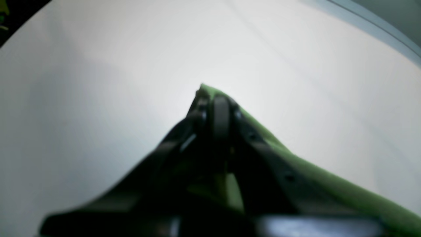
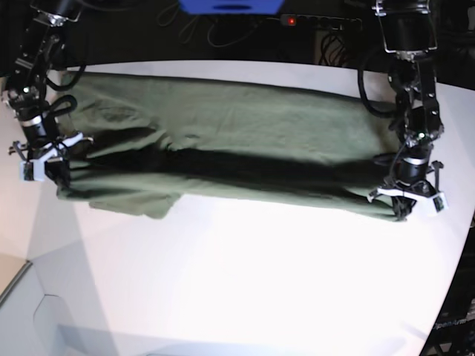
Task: Layout the t-shirt on the table in an organized manner, then fold the t-shirt properly
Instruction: 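Lift the hem edge with both grippers and fold it over the collar edge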
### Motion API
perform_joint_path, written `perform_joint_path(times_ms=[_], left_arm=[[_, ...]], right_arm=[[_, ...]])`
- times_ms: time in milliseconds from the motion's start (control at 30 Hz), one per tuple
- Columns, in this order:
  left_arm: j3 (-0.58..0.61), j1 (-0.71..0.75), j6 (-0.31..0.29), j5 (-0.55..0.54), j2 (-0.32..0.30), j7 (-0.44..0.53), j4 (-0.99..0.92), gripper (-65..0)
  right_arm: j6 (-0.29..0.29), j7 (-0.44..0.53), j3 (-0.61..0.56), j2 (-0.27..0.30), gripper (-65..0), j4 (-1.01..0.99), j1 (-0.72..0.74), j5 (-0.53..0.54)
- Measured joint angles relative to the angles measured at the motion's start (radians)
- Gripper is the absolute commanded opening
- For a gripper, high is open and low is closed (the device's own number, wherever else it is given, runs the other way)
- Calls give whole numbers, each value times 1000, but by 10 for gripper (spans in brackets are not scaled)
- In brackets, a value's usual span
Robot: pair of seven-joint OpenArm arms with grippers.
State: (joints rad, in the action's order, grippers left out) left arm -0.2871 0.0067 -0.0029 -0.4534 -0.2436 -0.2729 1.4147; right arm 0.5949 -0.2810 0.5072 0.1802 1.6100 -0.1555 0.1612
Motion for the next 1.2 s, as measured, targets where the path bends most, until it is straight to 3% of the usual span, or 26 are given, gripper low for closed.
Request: perform_joint_path(times_ms=[533,1200], left_arm=[[-61,186,-1,0,5,3,150,-647],[-96,344,-6,-3,9,7,92,-647]], right_arm=[[3,10,20,-20,-650,0,-63,0],[3,11,20,-32,-650,-1,-95,1]])
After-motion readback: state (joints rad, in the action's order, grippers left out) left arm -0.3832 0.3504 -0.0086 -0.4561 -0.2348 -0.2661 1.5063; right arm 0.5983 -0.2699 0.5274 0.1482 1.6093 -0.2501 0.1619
